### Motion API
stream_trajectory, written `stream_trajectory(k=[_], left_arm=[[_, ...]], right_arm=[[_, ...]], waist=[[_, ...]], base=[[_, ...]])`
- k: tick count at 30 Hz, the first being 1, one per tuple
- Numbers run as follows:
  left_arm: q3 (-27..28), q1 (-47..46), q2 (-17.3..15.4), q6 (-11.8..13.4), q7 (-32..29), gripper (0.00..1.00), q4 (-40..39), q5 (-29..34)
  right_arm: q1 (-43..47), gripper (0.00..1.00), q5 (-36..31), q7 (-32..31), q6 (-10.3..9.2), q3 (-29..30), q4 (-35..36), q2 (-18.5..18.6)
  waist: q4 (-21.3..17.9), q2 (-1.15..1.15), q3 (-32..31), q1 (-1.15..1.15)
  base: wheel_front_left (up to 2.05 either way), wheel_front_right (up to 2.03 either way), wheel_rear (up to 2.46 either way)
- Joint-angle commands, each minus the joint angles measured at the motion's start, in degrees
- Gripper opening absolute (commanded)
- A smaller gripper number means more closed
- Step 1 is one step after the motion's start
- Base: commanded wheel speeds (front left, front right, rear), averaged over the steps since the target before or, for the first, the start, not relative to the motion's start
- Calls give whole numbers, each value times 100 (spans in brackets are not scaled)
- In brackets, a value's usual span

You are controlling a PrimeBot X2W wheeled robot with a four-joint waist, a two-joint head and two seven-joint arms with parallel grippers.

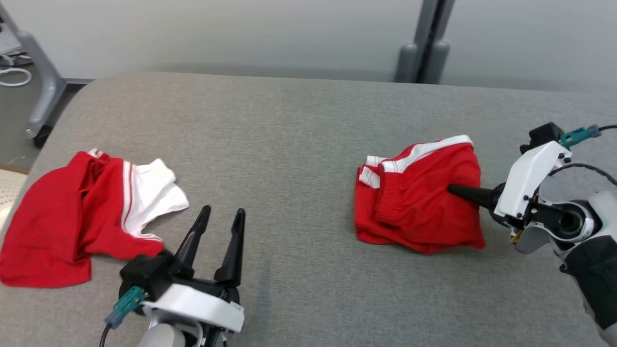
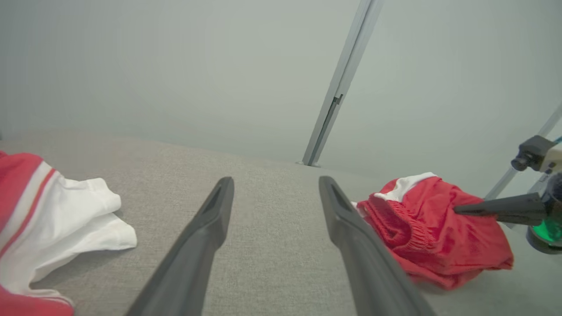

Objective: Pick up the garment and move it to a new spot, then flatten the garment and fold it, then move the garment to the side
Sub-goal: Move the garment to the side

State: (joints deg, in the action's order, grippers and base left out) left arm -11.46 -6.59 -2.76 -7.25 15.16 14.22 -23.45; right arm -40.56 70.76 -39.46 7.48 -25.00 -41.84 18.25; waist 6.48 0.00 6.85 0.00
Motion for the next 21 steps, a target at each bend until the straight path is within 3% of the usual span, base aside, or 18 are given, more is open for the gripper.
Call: stream_trajectory(k=[1, 12, 21], left_arm=[[-58, -120, -22, -23, 12, 100, -3, 47], [-710, -803, -25, -30, 12, 100, 107, 202], [-1113, -1387, -91, -32, 12, 100, 166, 391]], right_arm=[[-93, 0, -51, 51, 4, -46, 54, 82], [-1001, 0, -303, 353, 4, -546, 245, 569], [-1827, 0, -365, 594, 4, -840, 314, 1160]], waist=[[-214, 0, 96, 0], [-1056, 0, 748, 0], [-1298, 0, 1572, 0]], base=[[0, 0, 0], [0, 0, 0], [0, 0, 0]])
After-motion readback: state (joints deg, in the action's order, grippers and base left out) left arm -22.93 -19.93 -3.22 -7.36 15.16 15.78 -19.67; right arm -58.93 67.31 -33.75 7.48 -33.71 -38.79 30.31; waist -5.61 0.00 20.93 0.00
